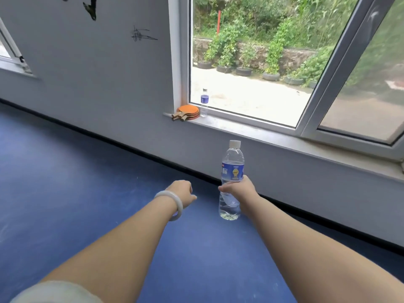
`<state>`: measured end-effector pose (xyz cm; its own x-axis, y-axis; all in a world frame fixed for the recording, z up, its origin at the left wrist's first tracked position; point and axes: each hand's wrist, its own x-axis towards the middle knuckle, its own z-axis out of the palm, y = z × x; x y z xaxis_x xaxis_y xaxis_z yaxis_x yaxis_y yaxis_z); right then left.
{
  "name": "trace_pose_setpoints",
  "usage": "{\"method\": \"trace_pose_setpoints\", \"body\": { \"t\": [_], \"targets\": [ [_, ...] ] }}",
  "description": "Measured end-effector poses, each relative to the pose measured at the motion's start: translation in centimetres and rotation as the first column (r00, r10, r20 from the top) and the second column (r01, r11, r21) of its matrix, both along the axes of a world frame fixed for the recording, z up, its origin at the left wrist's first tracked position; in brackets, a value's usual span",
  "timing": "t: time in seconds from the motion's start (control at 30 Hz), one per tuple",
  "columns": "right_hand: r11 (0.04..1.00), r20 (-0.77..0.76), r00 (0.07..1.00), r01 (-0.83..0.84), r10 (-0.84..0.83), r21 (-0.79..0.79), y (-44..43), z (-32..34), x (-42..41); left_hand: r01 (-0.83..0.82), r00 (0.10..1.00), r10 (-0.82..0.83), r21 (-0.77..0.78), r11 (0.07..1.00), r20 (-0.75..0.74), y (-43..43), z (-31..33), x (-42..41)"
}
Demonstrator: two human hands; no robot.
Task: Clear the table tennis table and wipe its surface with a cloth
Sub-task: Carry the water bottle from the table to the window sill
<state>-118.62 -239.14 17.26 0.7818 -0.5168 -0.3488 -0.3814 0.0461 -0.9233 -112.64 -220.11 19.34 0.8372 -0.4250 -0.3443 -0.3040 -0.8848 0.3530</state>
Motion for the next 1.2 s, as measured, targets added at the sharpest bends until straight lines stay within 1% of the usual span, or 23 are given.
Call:
{"method": "trace_pose_setpoints", "body": {
  "t": [0.1,0.2,0.43,0.57,0.63,0.8,0.93,1.07,1.2],
  "targets": [
    [0.999,-0.021,1.0,0.016,-0.015,0.039,-2.3,-0.8,5.6,-0.007,0.999,0.007,0.005,1.0,-0.041,-2.5,-0.2,5.4],
    [0.998,-0.023,1.0,0.007,-0.005,0.06,-4.9,-2.0,12.3,-0.017,0.999,0.017,0.005,1.0,-0.046,-4.6,-0.9,11.7],
    [0.994,-0.016,0.997,-0.075,0.077,0.076,-11.3,-4.3,29.9,-0.143,0.989,0.144,0.014,0.99,-0.046,-9.1,-1.4,26.8],
    [0.992,-0.01,0.995,-0.1,0.101,0.073,-14.1,-4.4,38.0,-0.22,0.974,0.219,-0.006,0.975,-0.055,-11.1,-1.8,34.0],
    [0.989,-0.016,0.993,-0.111,0.113,0.093,-14.9,-4.6,41.2,-0.233,0.969,0.233,0.004,0.972,-0.078,-11.8,-2.2,36.9],
    [0.989,-0.051,0.994,-0.087,0.094,0.122,-16.4,-6.9,48.8,-0.225,0.965,0.228,0.035,0.974,-0.129,-13.1,-4.2,44.8],
    [0.994,-0.086,0.996,-0.023,0.032,0.106,-17.0,-8.5,54.9,-0.176,0.97,0.181,0.048,0.983,-0.16,-13.9,-5.9,52.2],
    [0.992,-0.118,0.992,0.059,-0.046,0.108,-17.7,-9.1,60.5,-0.127,0.973,0.129,0.024,0.992,-0.189,-14.5,-7.0,60.0],
    [0.989,-0.13,0.988,0.098,-0.083,0.11,-18.7,-9.9,65.4,-0.053,0.975,0.059,0.032,0.998,-0.212,-15.4,-8.0,65.8]
  ]
}}
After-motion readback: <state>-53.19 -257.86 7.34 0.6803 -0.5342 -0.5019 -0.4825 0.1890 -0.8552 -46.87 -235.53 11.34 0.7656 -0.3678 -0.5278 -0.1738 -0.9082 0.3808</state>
